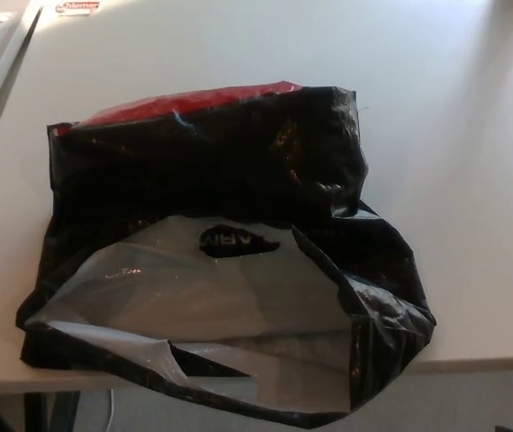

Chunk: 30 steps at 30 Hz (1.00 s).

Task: A plastic bag is kept infront of the robot in the middle of the desk and the robot uses both its hands to grab it from the top and lifts it up and then releases it.

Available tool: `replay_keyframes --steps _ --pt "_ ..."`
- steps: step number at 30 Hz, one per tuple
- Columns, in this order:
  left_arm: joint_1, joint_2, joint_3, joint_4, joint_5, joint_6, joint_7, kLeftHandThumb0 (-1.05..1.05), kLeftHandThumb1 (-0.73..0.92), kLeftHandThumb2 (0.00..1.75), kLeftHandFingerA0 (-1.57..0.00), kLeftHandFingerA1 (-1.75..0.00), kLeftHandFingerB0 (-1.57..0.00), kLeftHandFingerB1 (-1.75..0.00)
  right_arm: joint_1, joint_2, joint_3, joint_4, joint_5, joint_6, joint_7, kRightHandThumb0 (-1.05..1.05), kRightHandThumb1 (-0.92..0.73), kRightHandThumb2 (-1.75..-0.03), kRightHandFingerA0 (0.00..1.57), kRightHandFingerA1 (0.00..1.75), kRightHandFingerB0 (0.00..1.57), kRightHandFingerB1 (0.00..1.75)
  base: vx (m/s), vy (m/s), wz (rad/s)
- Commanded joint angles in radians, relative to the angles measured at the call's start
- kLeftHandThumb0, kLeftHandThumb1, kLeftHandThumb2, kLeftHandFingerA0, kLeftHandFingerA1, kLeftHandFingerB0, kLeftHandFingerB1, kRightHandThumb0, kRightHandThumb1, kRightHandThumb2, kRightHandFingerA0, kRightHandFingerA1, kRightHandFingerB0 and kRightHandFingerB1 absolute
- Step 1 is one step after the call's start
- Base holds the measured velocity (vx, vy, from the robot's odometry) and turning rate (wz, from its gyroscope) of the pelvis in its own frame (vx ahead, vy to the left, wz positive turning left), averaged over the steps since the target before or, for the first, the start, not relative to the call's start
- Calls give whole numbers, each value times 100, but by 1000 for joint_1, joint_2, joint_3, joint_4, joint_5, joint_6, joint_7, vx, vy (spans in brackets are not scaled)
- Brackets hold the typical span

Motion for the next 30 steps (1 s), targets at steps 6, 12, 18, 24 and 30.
replay_keyframes --steps 6,12,18,24,30 --pt "134 45 127 -363 -115 -229 -88 -27 41 88 -38 -60 -7 -46 72 20 -53 -248 6 -256 -73 -54 -41 -70 53 51 14 37 0 0 0" --pt "147 -12 150 -361 -86 -379 -53 -36 55 57 -48 -44 -24 -30 97 9 -72 -225 -40 -414 -121 -55 -42 -70 49 50 14 37 0 0 0" --pt "156 -45 208 -397 -42 -441 -21 -28 37 85 -47 -63 -9 -46 98 1 -74 -244 -36 -466 -112 -48 -49 -55 57 43 15 27 0 0 0" --pt "64 9 268 -331 69 -423 7 -35 52 56 -53 -45 -24 -31 48 -17 -85 -235 -63 -459 -112 -47 -47 -54 54 43 13 27 0 0 0" --pt "-133 139 300 -20 235 -533 100 -31 44 53 -40 -38 -30 -31 -103 -94 -76 -204 -220 -392 -137 -60 -41 -71 37 48 8 34 0 0 0"
